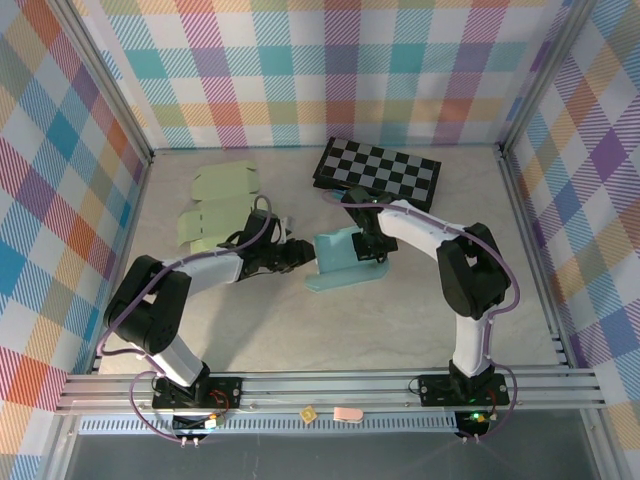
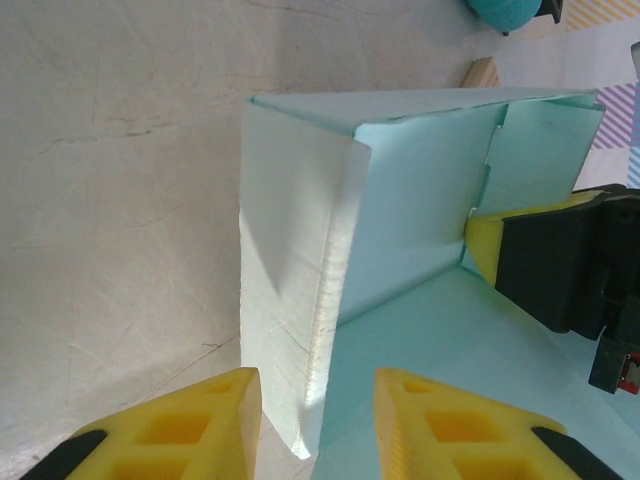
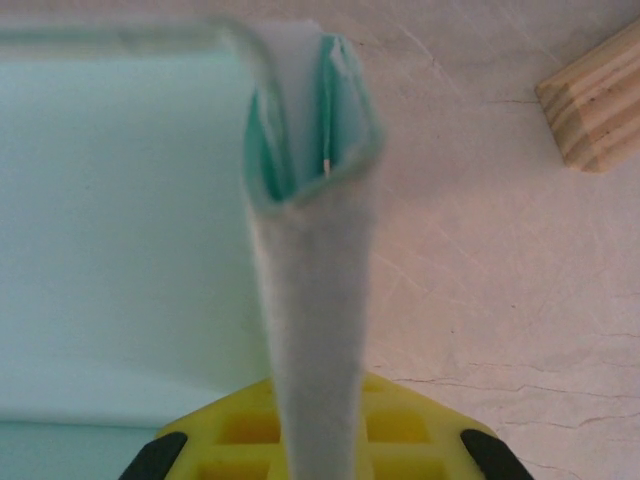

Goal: Fold the paper box

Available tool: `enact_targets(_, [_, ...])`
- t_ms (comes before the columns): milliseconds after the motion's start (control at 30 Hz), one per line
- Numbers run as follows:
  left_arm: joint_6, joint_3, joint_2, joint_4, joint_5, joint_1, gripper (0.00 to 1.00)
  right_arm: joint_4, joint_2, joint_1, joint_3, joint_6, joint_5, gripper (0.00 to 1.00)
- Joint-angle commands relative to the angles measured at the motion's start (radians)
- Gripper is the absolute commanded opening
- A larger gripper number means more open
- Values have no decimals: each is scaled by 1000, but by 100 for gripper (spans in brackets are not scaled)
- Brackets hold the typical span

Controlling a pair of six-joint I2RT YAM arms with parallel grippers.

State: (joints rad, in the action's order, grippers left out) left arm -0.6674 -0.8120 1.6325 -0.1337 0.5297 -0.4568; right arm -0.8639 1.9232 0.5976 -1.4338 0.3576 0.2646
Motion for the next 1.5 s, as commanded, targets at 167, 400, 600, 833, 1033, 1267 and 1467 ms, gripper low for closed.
enact_targets(167, [-44, 18, 53, -136, 49, 6, 28, 2, 20, -10, 7, -16, -51, 0])
enact_targets(400, [-52, 31, 74, -162, 50, 3, 21, 2, 26, -11, -3, -17, -56, 0])
enact_targets(600, [-34, -2, 96, -130, 36, -21, 16, -1, 35, -12, -10, -22, -62, 0])
enact_targets(833, [29, -60, 114, 0, -37, -60, 16, -8, 37, -11, -20, -32, -57, 0])
enact_targets(1033, [98, -125, 109, 178, -161, -97, 2, -8, 37, -11, -20, -31, -40, 0])
enact_targets(1267, [149, -214, 102, 378, -315, -157, 0, 3, 31, -12, -17, -33, -34, 0])
enact_targets(1467, [140, -238, 95, 397, -335, -185, 0, 10, 15, -10, -8, -28, -24, 0])
